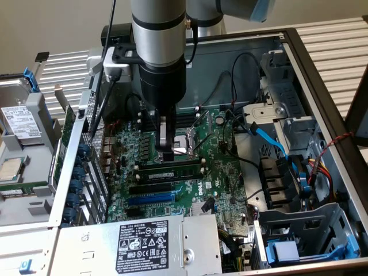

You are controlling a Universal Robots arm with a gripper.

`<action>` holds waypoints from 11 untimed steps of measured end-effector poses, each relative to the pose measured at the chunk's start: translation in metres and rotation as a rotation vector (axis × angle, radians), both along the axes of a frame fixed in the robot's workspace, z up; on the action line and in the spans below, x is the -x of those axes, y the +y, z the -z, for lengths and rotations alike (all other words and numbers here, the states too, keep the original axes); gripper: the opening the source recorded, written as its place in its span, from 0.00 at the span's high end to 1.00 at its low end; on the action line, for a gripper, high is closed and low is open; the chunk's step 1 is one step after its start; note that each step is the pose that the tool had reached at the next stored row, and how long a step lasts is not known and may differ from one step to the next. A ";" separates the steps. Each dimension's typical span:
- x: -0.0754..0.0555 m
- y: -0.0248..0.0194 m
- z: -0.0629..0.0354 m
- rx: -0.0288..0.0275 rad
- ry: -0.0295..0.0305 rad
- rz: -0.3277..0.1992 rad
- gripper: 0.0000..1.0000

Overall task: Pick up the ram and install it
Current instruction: 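Press down the ram until it locks into place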

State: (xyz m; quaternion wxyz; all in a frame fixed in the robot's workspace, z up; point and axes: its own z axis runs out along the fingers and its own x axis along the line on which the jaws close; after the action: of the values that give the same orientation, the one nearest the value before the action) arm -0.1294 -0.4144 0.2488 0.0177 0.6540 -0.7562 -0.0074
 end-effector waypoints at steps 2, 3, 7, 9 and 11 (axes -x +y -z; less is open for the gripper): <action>0.000 0.0000 0.0000 -0.0001 -0.0001 0.032 0.90; 0.000 0.0000 0.0000 -0.0001 0.0000 0.048 0.90; 0.000 0.0000 0.0000 -0.0001 -0.0001 0.114 0.90; 0.000 0.0000 0.0000 -0.0001 0.0000 0.147 0.90; 0.000 0.0000 0.0000 -0.0001 -0.0001 0.179 0.90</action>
State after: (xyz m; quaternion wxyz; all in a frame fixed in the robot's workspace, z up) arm -0.1294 -0.4144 0.2487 0.0169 0.5838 -0.8117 -0.0090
